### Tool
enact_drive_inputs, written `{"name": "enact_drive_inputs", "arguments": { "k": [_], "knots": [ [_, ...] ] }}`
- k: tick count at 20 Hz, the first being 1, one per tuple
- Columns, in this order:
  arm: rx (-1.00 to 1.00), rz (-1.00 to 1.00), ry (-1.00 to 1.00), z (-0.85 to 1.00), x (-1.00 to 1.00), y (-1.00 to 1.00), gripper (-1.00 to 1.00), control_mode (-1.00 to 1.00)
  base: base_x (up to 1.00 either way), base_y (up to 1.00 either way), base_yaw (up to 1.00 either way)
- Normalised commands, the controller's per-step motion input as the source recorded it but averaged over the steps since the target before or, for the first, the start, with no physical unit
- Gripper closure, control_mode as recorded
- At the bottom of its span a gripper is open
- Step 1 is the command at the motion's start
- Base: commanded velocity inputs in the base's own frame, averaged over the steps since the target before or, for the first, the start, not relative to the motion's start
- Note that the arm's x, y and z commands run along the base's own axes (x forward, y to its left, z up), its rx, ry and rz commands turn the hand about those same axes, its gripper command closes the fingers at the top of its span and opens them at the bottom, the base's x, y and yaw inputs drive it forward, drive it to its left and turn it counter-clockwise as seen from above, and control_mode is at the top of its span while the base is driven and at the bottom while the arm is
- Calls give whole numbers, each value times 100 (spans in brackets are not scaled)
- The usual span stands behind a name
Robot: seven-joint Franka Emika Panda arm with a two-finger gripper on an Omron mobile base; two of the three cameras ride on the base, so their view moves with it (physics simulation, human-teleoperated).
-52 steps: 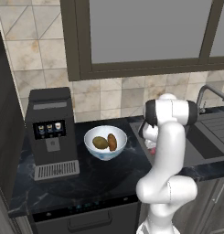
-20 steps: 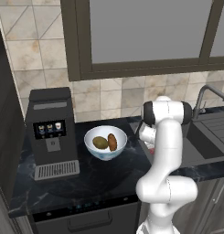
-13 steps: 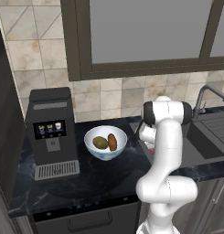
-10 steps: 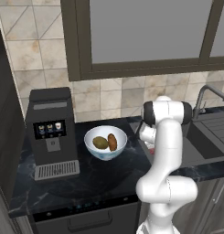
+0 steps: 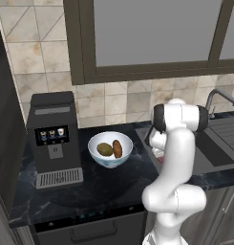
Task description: Pick the potatos from the cabinet and place them in one bowl. Pick the onion from the sink and place it in the other bowl.
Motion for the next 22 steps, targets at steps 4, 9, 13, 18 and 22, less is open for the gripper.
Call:
{"name": "enact_drive_inputs", "arguments": {
  "k": [4,9,13,18,22],
  "knots": [
    [0,0,0,46,-27,0,100,-100,0,0,0],
    [0,0,-1,52,-3,0,100,-100,0,0,0],
    [0,-1,0,59,-5,-2,100,-100,0,0,0],
    [0,-6,0,55,-19,0,100,-100,0,0,0],
    [0,-10,0,57,-33,0,100,-100,0,0,0]
  ]
}}
